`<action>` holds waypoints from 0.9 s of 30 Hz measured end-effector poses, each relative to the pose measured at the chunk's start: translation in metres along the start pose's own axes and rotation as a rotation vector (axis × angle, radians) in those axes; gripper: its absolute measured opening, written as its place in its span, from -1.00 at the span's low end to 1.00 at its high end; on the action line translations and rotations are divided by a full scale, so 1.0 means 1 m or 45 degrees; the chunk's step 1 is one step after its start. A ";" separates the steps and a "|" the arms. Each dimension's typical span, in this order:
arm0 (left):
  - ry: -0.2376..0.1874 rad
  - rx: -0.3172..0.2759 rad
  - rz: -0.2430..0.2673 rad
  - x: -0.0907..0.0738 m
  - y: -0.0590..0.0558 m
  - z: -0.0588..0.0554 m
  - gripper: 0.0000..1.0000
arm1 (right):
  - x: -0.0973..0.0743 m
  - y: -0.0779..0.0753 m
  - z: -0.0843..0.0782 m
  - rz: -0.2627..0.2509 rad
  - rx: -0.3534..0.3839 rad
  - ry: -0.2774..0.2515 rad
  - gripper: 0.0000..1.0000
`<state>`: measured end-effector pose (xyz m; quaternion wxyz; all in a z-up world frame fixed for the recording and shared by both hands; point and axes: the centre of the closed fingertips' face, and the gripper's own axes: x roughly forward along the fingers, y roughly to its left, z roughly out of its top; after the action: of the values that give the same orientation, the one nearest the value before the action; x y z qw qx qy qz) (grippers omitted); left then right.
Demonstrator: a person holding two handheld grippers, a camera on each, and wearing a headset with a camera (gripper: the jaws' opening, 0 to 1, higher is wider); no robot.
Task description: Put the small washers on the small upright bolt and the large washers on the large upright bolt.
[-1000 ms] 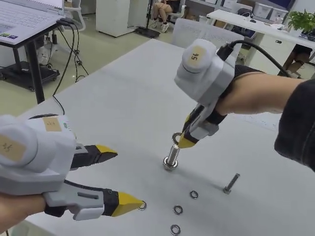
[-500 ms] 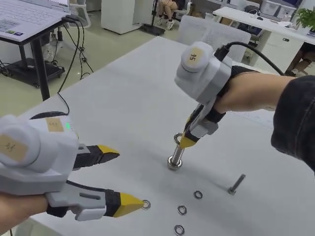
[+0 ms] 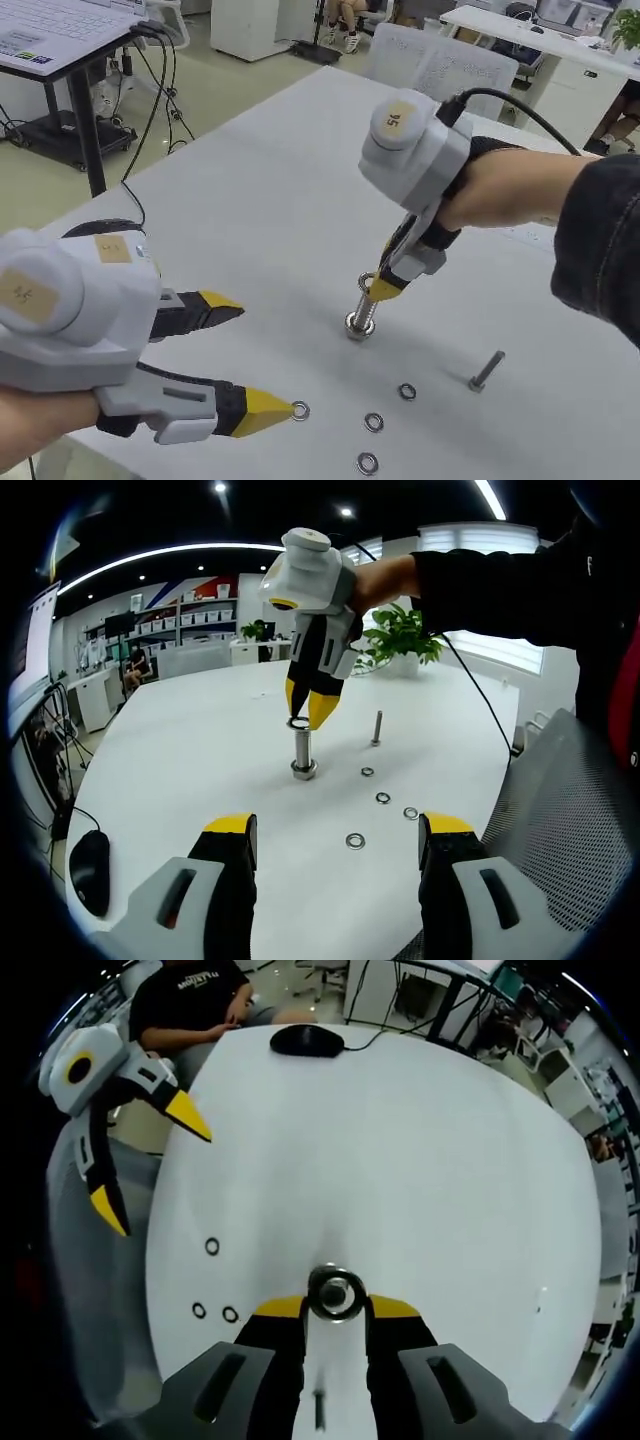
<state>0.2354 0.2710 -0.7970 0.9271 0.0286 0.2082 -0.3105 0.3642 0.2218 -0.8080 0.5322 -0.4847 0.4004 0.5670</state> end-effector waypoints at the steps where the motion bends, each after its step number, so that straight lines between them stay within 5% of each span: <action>1: 0.000 0.000 -0.001 0.000 0.000 0.000 0.29 | 0.001 0.000 0.000 0.002 0.000 0.002 -0.54; 27: 0.001 -0.007 -0.002 0.002 0.002 -0.003 0.29 | 0.014 0.005 -0.007 0.030 0.022 0.024 -0.54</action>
<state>0.2366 0.2718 -0.8004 0.9268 0.0260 0.2095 -0.3105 0.3608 0.2178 -0.8238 0.5260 -0.4805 0.4160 0.5652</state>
